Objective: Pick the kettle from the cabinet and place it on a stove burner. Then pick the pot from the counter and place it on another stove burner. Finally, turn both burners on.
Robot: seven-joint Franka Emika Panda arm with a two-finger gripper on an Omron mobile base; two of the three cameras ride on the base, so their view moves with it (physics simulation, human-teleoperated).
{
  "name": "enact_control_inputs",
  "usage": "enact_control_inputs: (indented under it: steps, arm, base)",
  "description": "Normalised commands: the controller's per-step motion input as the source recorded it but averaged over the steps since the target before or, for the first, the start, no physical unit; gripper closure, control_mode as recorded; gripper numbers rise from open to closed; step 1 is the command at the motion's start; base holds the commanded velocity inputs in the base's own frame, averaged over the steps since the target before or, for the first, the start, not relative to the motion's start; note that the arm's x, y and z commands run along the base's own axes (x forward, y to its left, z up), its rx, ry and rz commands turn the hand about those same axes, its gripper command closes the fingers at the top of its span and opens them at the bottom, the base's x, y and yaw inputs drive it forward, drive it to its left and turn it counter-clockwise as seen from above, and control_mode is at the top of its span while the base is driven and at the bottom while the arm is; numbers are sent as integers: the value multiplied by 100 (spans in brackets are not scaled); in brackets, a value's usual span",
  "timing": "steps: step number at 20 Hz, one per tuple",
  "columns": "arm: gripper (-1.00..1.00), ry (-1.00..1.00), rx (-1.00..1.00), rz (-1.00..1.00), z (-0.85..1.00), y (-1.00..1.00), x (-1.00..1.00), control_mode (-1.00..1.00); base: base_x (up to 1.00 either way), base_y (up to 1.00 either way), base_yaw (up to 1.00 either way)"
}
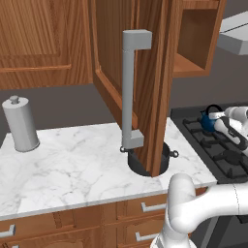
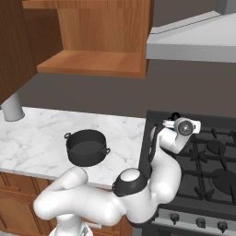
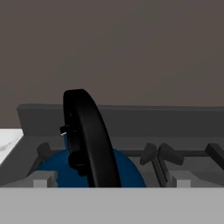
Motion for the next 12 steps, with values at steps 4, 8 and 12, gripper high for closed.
enact_control_inputs:
  steps: [4, 8, 12]
  arm:
    - [-100, -2, 0, 0, -1, 0, -3, -100]
    - [-100, -1, 0, 0, 0, 0, -8, -100]
    - [-100, 0, 0, 0, 0, -1, -7, -100]
  base:
    - [0, 0, 0]
    - [0, 0, 0]
    - [0, 0, 0]
